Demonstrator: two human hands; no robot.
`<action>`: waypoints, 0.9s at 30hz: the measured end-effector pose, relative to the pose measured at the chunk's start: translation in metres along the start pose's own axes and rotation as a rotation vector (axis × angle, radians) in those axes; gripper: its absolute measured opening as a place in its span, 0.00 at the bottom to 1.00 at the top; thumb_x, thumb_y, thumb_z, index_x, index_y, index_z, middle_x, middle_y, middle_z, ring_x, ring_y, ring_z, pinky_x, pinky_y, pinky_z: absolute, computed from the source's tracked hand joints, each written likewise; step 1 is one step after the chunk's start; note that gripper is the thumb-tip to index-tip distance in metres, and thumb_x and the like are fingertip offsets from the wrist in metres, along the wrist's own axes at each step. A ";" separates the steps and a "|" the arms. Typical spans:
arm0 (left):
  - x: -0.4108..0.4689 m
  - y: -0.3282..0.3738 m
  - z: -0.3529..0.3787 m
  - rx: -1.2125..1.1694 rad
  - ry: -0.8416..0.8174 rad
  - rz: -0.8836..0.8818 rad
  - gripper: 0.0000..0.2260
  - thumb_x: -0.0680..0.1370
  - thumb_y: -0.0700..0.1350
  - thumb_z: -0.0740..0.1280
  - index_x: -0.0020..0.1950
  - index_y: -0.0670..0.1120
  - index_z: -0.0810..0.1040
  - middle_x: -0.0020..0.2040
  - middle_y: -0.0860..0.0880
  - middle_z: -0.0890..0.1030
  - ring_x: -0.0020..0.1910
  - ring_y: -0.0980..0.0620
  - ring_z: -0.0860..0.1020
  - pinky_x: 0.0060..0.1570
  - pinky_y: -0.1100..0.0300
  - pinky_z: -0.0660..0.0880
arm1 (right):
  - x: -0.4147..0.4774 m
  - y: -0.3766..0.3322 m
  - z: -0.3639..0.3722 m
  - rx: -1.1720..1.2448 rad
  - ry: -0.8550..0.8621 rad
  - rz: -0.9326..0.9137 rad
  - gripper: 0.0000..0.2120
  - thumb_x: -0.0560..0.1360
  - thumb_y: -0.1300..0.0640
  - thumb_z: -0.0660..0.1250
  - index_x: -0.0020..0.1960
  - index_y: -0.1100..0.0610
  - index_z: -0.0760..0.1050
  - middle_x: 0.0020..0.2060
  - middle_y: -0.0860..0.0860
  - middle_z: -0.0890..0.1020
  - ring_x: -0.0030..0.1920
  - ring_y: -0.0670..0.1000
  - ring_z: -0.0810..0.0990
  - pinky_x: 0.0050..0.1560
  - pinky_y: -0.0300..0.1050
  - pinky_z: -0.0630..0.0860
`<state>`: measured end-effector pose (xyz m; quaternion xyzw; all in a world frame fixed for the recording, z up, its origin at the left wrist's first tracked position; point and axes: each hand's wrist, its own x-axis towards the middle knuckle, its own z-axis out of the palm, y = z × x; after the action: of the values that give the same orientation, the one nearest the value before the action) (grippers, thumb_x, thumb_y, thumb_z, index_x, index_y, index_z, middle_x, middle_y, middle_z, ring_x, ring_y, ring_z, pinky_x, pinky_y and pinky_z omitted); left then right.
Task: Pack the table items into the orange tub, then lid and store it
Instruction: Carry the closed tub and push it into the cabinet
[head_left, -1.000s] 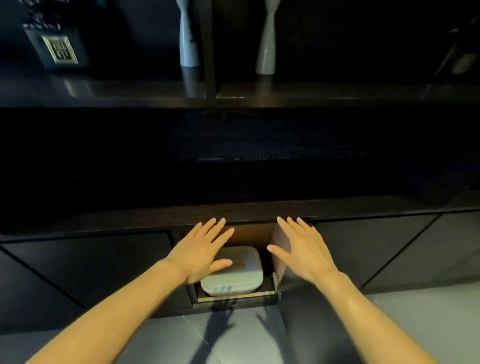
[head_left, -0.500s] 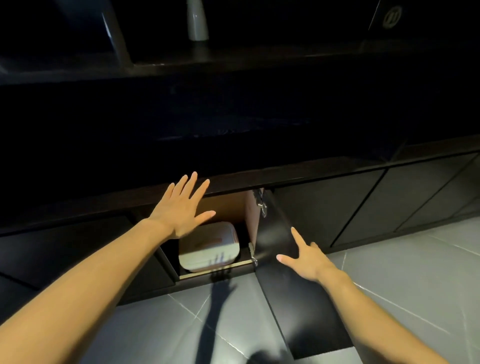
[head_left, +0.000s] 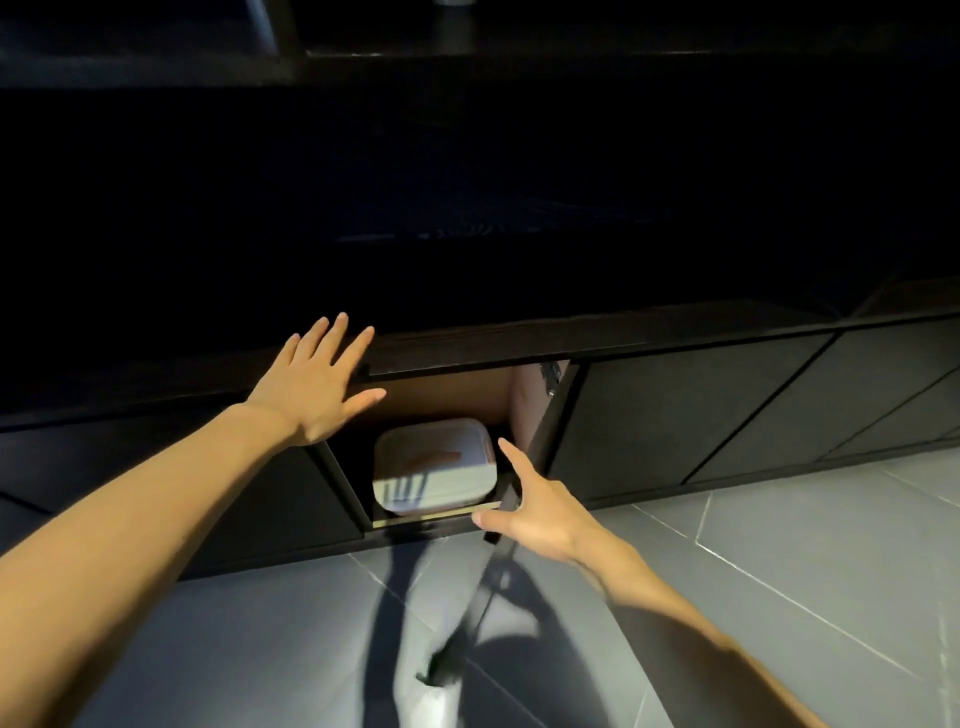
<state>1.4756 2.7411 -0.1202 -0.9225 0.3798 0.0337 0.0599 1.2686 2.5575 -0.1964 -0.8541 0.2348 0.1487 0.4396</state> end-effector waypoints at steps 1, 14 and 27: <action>-0.002 -0.009 0.001 0.000 -0.003 -0.011 0.34 0.76 0.64 0.48 0.74 0.51 0.37 0.76 0.43 0.40 0.74 0.45 0.39 0.72 0.49 0.42 | 0.006 -0.010 0.007 0.003 -0.020 -0.035 0.42 0.65 0.40 0.68 0.70 0.33 0.45 0.27 0.45 0.79 0.26 0.41 0.76 0.32 0.36 0.70; -0.019 -0.133 0.015 -0.018 -0.004 -0.108 0.33 0.76 0.64 0.48 0.74 0.52 0.37 0.76 0.45 0.39 0.74 0.47 0.37 0.71 0.52 0.40 | 0.098 -0.096 0.102 -0.359 -0.226 -0.214 0.29 0.71 0.42 0.60 0.70 0.34 0.55 0.69 0.56 0.67 0.66 0.59 0.70 0.61 0.51 0.69; -0.016 -0.172 0.020 0.011 -0.043 -0.121 0.33 0.76 0.64 0.46 0.73 0.52 0.36 0.76 0.45 0.39 0.74 0.47 0.38 0.71 0.51 0.41 | 0.171 -0.142 0.094 -0.448 -0.171 -0.060 0.32 0.71 0.41 0.59 0.71 0.32 0.48 0.74 0.55 0.59 0.70 0.56 0.63 0.61 0.51 0.66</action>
<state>1.5849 2.8762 -0.1233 -0.9426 0.3220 0.0476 0.0749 1.4844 2.6601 -0.2324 -0.9213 0.1322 0.2557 0.2615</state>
